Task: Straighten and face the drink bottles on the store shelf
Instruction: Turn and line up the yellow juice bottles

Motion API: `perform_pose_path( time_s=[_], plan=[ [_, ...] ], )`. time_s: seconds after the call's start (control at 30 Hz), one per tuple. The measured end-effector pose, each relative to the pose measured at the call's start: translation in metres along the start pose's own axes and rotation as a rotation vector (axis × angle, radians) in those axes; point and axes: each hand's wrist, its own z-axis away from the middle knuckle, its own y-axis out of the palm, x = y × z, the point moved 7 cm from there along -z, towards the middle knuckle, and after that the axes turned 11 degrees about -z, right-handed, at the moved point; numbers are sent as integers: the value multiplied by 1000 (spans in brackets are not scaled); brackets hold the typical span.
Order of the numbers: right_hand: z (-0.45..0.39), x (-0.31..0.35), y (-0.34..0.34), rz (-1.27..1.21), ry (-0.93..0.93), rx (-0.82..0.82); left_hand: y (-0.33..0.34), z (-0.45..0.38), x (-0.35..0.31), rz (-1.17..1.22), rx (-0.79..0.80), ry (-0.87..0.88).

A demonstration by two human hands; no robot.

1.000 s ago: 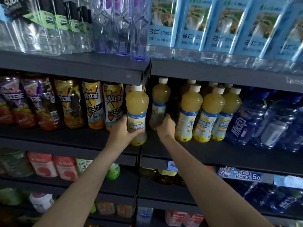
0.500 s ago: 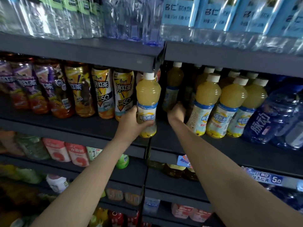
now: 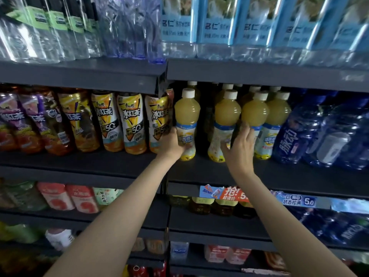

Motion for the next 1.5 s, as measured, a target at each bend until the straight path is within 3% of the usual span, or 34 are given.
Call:
perform_pose_path(
  time_s=[0.1,0.2,0.4,0.57,0.7,0.9,0.97,1.07,1.13,1.23,1.37,1.43,1.5],
  plan=[
    [-3,-16,23,-58,145,147,5,-10,-6,-62,-20,-56],
    [-4,-25,30,-89,251,114,13,-22,-9,-49,20,-75],
    [-10,-26,35,-39,237,111,21,-36,-4,-47,57,-94],
    [-14,-25,36,-10,237,134,22,-16,3,-36,-67,-114],
    [-15,-25,33,13,235,152,9,18,1,49,-253,56],
    [-19,-20,18,-62,305,279,-4,49,1,190,-140,143],
    [-11,-13,14,-163,336,333,0,53,-1,212,26,173],
    [17,2,18,-634,537,400,7,67,-13,270,278,170],
    [34,21,19,-911,602,487,3,73,-17,387,313,115],
    [40,36,10,-1103,662,468,-19,84,-18,372,155,136],
    [51,40,11,-1304,942,363,-56,107,-31,-41,-181,439],
    [57,48,14,-1416,997,328,-68,118,-40,-140,-242,579],
    [59,53,11,-1434,943,296,-78,121,-38,-6,-190,531]
  ],
)
